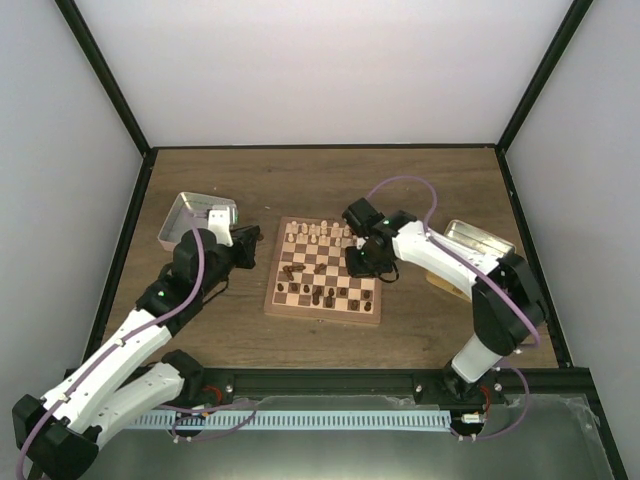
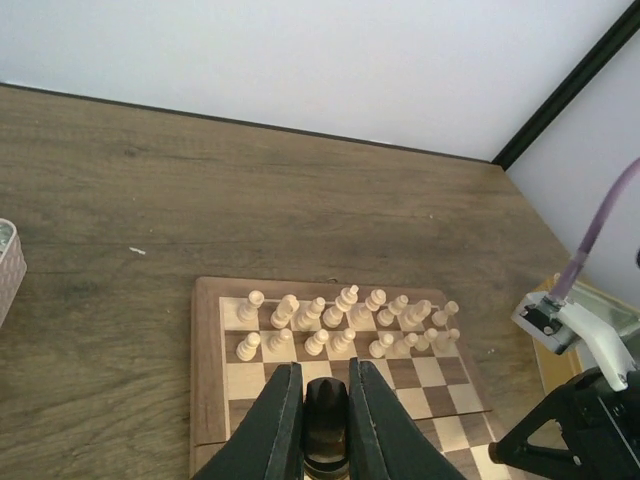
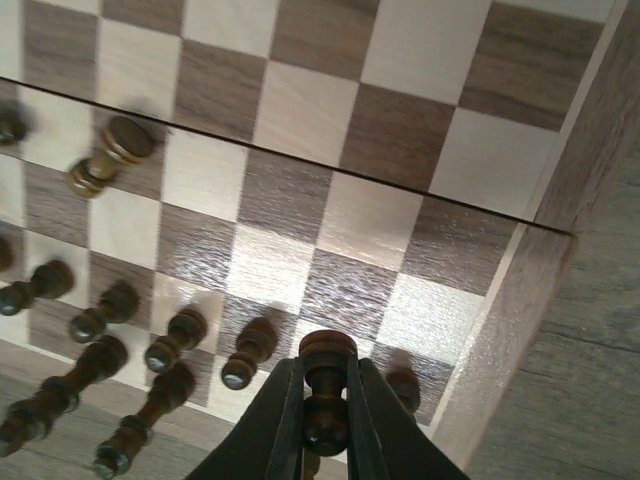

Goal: Set up the chess pieces on the board
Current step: Place the chess piece on the chessboard.

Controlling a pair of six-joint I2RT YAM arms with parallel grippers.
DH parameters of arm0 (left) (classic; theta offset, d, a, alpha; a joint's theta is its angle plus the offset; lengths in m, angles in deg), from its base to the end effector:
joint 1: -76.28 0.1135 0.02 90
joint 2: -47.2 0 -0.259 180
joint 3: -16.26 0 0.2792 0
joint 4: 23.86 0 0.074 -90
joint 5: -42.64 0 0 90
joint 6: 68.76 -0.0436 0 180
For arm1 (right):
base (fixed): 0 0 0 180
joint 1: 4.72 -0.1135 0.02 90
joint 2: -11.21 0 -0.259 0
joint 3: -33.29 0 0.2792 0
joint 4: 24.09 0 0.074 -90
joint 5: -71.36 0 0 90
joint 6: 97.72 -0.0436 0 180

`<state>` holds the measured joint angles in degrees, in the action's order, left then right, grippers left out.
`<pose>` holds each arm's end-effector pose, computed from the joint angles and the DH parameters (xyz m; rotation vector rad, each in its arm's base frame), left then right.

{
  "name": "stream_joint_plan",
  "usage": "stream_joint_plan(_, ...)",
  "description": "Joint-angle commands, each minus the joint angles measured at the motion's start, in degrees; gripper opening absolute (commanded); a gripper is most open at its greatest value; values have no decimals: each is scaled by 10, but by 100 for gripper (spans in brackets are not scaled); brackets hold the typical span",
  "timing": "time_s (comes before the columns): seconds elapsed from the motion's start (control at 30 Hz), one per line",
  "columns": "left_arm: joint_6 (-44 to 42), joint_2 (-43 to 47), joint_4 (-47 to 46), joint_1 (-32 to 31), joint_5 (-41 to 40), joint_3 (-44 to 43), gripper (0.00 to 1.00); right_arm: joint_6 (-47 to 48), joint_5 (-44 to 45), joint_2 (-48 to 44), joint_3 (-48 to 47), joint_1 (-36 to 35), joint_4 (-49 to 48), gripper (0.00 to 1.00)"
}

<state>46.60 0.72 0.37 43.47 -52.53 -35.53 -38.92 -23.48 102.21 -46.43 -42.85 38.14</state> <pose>0.1961 -0.1217 0.2891 0.0637 1.9444 -0.5985 0.2586 0.2077 0.2052 -0.1952 2.9266 0.3437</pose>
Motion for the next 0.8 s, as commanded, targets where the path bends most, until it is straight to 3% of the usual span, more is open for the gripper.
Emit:
stream_joint_plan(0.0,-51,7,-3,-1,6,-3,4,25,17,35,-45,-13,76,2)
stream_joint_plan(0.77,-51,35,-11,-1,26,9,4,36,-13,108,-62,-49,78,6)
